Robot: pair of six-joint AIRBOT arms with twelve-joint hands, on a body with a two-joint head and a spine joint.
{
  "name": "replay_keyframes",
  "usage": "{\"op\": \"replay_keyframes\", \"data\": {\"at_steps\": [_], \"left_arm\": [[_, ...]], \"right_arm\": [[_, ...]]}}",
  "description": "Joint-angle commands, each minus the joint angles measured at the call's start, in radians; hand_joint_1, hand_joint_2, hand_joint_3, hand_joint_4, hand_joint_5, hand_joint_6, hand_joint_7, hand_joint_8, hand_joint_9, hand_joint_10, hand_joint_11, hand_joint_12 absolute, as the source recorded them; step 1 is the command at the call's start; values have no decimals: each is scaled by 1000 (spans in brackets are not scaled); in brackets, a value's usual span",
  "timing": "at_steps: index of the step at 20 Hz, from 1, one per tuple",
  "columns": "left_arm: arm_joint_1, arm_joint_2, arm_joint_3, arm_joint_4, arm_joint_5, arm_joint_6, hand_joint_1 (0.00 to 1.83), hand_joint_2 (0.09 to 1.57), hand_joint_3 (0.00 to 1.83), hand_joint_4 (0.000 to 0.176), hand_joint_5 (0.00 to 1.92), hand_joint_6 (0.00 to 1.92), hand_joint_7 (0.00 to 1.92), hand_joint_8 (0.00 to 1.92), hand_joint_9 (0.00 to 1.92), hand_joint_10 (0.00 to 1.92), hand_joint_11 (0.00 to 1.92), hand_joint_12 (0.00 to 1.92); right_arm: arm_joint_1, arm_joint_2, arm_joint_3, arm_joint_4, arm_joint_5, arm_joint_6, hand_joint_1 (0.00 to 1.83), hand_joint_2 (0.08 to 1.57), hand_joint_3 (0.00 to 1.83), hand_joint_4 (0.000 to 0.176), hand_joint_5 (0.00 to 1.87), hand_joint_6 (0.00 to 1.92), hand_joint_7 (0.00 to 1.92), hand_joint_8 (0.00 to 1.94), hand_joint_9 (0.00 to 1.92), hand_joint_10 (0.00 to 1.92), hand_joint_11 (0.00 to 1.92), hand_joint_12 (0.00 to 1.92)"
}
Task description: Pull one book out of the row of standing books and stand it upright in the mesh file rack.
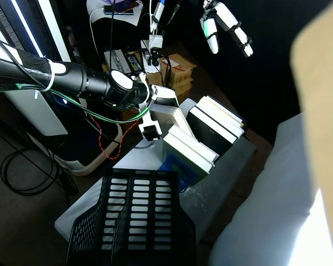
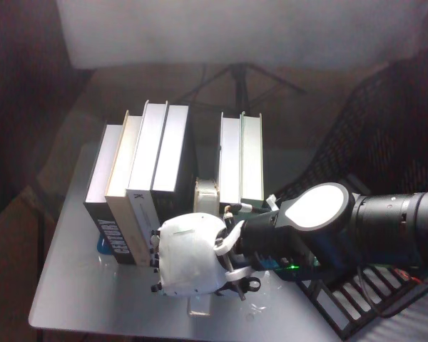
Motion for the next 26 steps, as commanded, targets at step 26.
{"op": "replay_keyframes", "data": {"at_steps": [26], "left_arm": [[-22, 5, 1, -19, -131, -5, 427, 1341, 1, 75, 34, 0, 0, 0, 0, 0, 0, 542]], "right_arm": [[174, 237, -155, -164, 132, 309, 1376, 1112, 0, 0, 943, 1034, 1063, 890, 834, 1261, 433, 1721]]}}
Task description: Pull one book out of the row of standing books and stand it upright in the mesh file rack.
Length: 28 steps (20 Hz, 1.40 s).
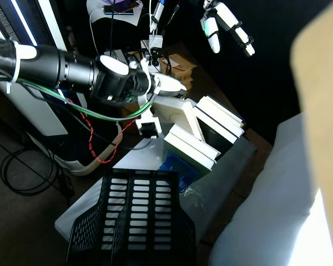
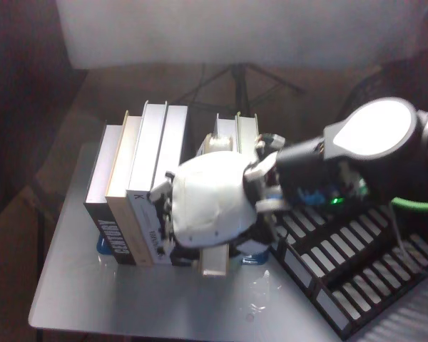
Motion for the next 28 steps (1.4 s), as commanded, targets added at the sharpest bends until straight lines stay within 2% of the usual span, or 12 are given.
{"op": "replay_keyframes", "data": {"at_steps": [1, 5, 9, 13, 15, 16, 17, 19, 24, 25, 26, 28], "left_arm": [[-10, 4, 3, -18, -120, -5, 442, 1337, 0, 69, 42, 3, 0, 0, 5, 2, 0, 536], [-25, 2, 4, -9, -116, -3, 443, 1336, 0, 69, 48, 2, 0, 0, 13, 3, 0, 639], [-39, 0, 4, -2, -122, -4, 467, 1334, 0, 49, 56, 3, 0, 0, 12, 2, 0, 735], [-57, -9, 12, 9, -114, -3, 500, 1332, 0, 48, 59, 2, 0, 0, 3, 1, 0, 615], [-65, -11, 13, 15, -114, -2, 497, 1335, 1, 43, 58, 0, 0, 0, 11, 2, 0, 631], [-65, -12, 13, 15, -116, -3, 497, 1335, 1, 43, 58, 0, 0, 0, 11, 2, 0, 631], [-65, -16, 17, 14, -116, -4, 483, 1336, 1, 45, 57, 1, 0, 0, 28, 7, 0, 658], [-65, -20, 21, 15, -117, -7, 469, 1333, 0, 54, 54, 1, 0, 0, 33, 6, 0, 667], [-77, -22, 21, 20, -117, -9, 441, 1338, 0, 51, 48, 1, 0, 0, 15, 3, 0, 713], [-78, -22, 22, 20, -116, -8, 442, 1335, 0, 54, 45, 0, 0, 0, 19, 5, 0, 716], [-78, -23, 22, 21, -116, -7, 452, 1335, 0, 54, 42, 1, 0, 0, 16, 3, 0, 731], [-78, -26, 24, 21, -116, -7, 459, 1336, 0, 53, 45, 2, 0, 0, 17, 3, 0, 734]], "right_arm": [[18, 26, -4, 12, -12, -2, 1380, 1096, 0, 0, 984, 958, 1083, 846, 871, 1231, 506, 1694], [58, 59, -8, 40, 8, -2, 1380, 1105, 0, 0, 933, 1009, 1081, 867, 864, 1262, 470, 1679], [112, 101, -6, 90, 28, -2, 1383, 1104, 0, 0, 922, 940, 1053, 879, 923, 1297, 595, 1650], [164, 136, -10, 92, 33, -2, 1365, 1157, 5, 0, 847, 1032, 888, 1123, 843, 1462, 652, 1743], [200, 155, -11, 102, 34, -2, 1277, 1159, 0, 0, 900, 889, 908, 1343, 950, 1513, 847, 1767], [207, 155, -8, 101, 34, -2, 1277, 1159, 0, 0, 900, 889, 908, 1343, 950, 1513, 847, 1767], [219, 155, -2, 96, 34, -2, 1366, 1143, 0, 0, 891, 1064, 918, 1075, 862, 1368, 666, 1644], [229, 157, 10, 106, 40, -2, 1357, 1165, 3, 0, 832, 1237, 876, 1059, 819, 1393, 613, 1612], [242, 162, 45, 149, 51, 48, 1355, 1196, 4, 0, 751, 1126, 826, 1309, 792, 1516, 716, 1760], [249, 165, 47, 146, 51, 53, 1358, 1184, 0, 0, 786, 1130, 855, 1247, 806, 1472, 684, 1750], [265, 174, 41, 136, 50, 53, 1349, 1211, 6, 0, 772, 1077, 784, 1387, 743, 1598, 710, 1842], [300, 197, 31, 131, 48, 53, 1357, 1190, 0, 0, 787, 1152, 836, 1242, 796, 1503, 668, 1745]]}}
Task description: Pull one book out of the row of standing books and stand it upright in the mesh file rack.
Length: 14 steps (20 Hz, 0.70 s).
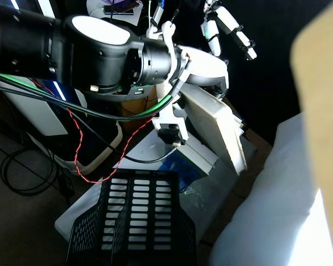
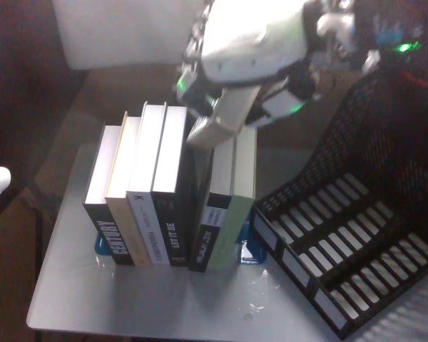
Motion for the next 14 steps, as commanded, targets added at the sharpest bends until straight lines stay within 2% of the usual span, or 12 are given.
{"op": "replay_keyframes", "data": {"at_steps": [1, 4, 6, 7, 9, 10, 11, 12, 13, 14], "left_arm": [[-5, -1, 11, -16, -118, -5, 470, 1334, 0, 50, 47, 2, 0, 0, 12, 1, 0, 686], [-6, -2, 13, -15, -121, -7, 496, 1330, 0, 35, 64, 6, 0, 0, 18, 3, 0, 630], [-7, -2, 14, -15, -121, -7, 486, 1332, 0, 44, 60, 4, 0, 0, 16, 2, 0, 622], [-7, -2, 14, -15, -121, -7, 500, 1331, 0, 42, 67, 6, 1, 0, 21, 3, 0, 617], [-7, -2, 13, -15, -121, -8, 492, 1337, 2, 38, 64, 3, 0, 0, 8, 0, 0, 631], [-7, -2, 13, -14, -121, -8, 457, 1339, 3, 50, 49, 2, 0, 0, 2, 0, 0, 623], [-7, -2, 14, -14, -122, -8, 458, 1337, 1, 51, 53, 4, 0, 0, 0, 0, 0, 620], [-8, -2, 14, -13, -123, -9, 457, 1336, 1, 47, 57, 6, 0, 0, 0, 0, 0, 619], [-8, -2, 14, -13, -123, -9, 447, 1337, 1, 52, 57, 5, 0, 0, 0, 0, 0, 613], [-8, -3, 14, -13, -123, -9, 447, 1339, 2, 55, 49, 1, 0, 0, 0, 0, 0, 610]], "right_arm": [[26, 22, 1, 26, -28, -6, 1357, 1193, 0, 0, 773, 1121, 835, 1264, 786, 1533, 681, 1759], [81, 56, -10, 14, -29, -6, 1361, 1168, 0, 0, 860, 1060, 894, 1183, 773, 1469, 543, 1794], [123, 79, -22, 0, -35, -6, 1347, 1190, 2, 0, 850, 1215, 859, 1186, 677, 1480, 356, 1772], [136, 87, -26, -8, -38, -6, 1351, 1182, 0, 0, 843, 1246, 894, 1124, 698, 1434, 332, 1740], [158, 95, -32, -28, -44, -7, 1344, 1197, 3, 0, 849, 1197, 842, 1227, 648, 1521, 209, 1888], [173, 102, -38, -39, -49, -7, 1215, 1194, 2, 0, 878, 1180, 801, 1290, 585, 1396, 154, 1914], [181, 110, -42, -41, -51, -7, 1184, 1201, 3, 0, 874, 1209, 773, 1315, 564, 1349, 98, 1910], [191, 119, -47, -43, -53, -7, 1178, 1202, 1, 4, 870, 1215, 777, 1310, 576, 1332, 111, 1903], [203, 130, -54, -48, -59, -7, 1187, 1212, 2, 0, 889, 1247, 715, 1321, 440, 1280, 21, 1917], [214, 139, -59, -53, -67, -7, 1194, 1211, 0, 0, 902, 1241, 706, 1321, 427, 1303, 3, 1920]]}}
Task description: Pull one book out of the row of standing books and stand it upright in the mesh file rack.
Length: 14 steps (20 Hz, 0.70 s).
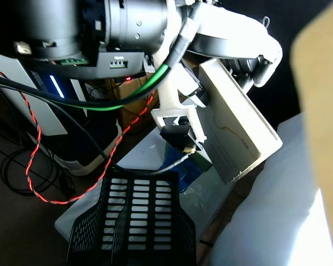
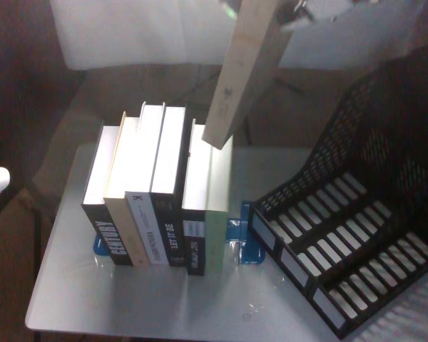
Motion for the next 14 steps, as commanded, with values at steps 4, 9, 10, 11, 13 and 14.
{"op": "replay_keyframes", "data": {"at_steps": [4, 9, 10, 11, 13, 14], "left_arm": [[-9, -9, 13, -14, -122, -10, 441, 1344, 2, 52, 51, 3, 0, 0, 0, 0, 0, 537], [-13, -10, 8, -10, -125, -11, 464, 1341, 0, 44, 61, 1, 0, 0, 0, 0, 0, 473], [-13, -10, 8, -10, -125, -12, 466, 1342, 1, 44, 61, 2, 0, 0, 0, 0, 0, 464], [-13, -10, 8, -10, -124, -13, 443, 1348, 2, 45, 57, 2, 0, 0, 0, 0, 0, 504], [-13, -9, 6, -9, -124, -15, 442, 1348, 0, 55, 54, 0, 0, 0, 0, 0, 0, 472], [-13, -9, 6, -9, -124, -15, 444, 1349, 0, 55, 54, 0, 0, 0, 0, 0, 0, 471]], "right_arm": [[51, 39, -8, 27, -53, -10, 1342, 1206, 0, 0, 794, 1274, 813, 1259, 709, 1489, 330, 1846], [85, 111, -45, 27, -73, -14, 1347, 1176, 7, 0, 854, 1150, 908, 1219, 688, 1467, 107, 1921], [94, 126, -57, 8, -79, -14, 1352, 1178, 5, 0, 843, 1184, 910, 1211, 688, 1452, 115, 1921], [96, 137, -67, -4, -84, -14, 1352, 1180, 5, 0, 842, 1187, 907, 1214, 683, 1460, 98, 1921], [101, 157, -84, -26, -86, -10, 1200, 1169, 1, 3, 920, 1157, 845, 1217, 568, 1397, 3, 1921], [108, 169, -95, -60, -87, 10, 1194, 1173, 3, 11, 910, 1173, 840, 1227, 587, 1399, 0, 1921]]}}
